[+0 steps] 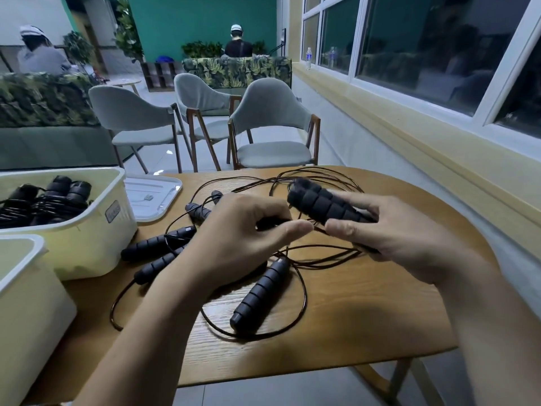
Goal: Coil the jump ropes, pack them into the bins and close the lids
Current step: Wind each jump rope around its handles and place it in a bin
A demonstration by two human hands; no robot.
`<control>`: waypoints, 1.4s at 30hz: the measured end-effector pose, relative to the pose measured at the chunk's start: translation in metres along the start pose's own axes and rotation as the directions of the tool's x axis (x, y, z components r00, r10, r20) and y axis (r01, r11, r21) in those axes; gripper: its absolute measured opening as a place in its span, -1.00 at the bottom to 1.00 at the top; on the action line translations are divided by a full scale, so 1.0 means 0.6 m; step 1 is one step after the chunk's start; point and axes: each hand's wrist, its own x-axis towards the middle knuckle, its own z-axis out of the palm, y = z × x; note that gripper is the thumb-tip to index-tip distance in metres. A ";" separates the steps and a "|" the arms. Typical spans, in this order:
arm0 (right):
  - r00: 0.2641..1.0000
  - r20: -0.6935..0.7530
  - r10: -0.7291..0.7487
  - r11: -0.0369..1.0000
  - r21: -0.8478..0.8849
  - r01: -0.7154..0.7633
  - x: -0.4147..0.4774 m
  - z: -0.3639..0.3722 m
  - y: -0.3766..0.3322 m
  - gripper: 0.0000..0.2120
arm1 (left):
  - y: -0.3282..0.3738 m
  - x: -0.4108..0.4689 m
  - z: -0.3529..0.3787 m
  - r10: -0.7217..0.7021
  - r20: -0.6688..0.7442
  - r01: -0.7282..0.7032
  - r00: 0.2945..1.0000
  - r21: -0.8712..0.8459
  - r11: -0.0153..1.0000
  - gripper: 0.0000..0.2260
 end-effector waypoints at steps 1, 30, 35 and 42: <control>0.998 0.052 0.032 0.998 -0.052 -0.029 -0.002 -0.003 0.002 -0.46 | -0.003 0.000 -0.005 -0.003 -0.003 0.003 1.000 0.000 1.000 -0.69; 0.982 0.091 -0.164 0.847 0.524 0.093 -0.002 0.005 -0.009 -0.16 | -0.030 0.033 0.087 -0.188 -0.131 0.128 0.973 -0.367 0.921 -0.62; 0.982 -0.113 -0.150 0.765 0.616 0.187 0.004 0.005 -0.013 -0.13 | -0.032 0.033 0.088 -0.170 -0.066 0.164 0.983 -0.082 0.983 -0.67; 0.919 -0.394 -0.012 0.913 0.370 0.171 -0.001 -0.013 -0.024 -0.24 | -0.026 0.028 0.079 -0.129 -0.093 0.127 0.987 -0.018 0.992 -0.75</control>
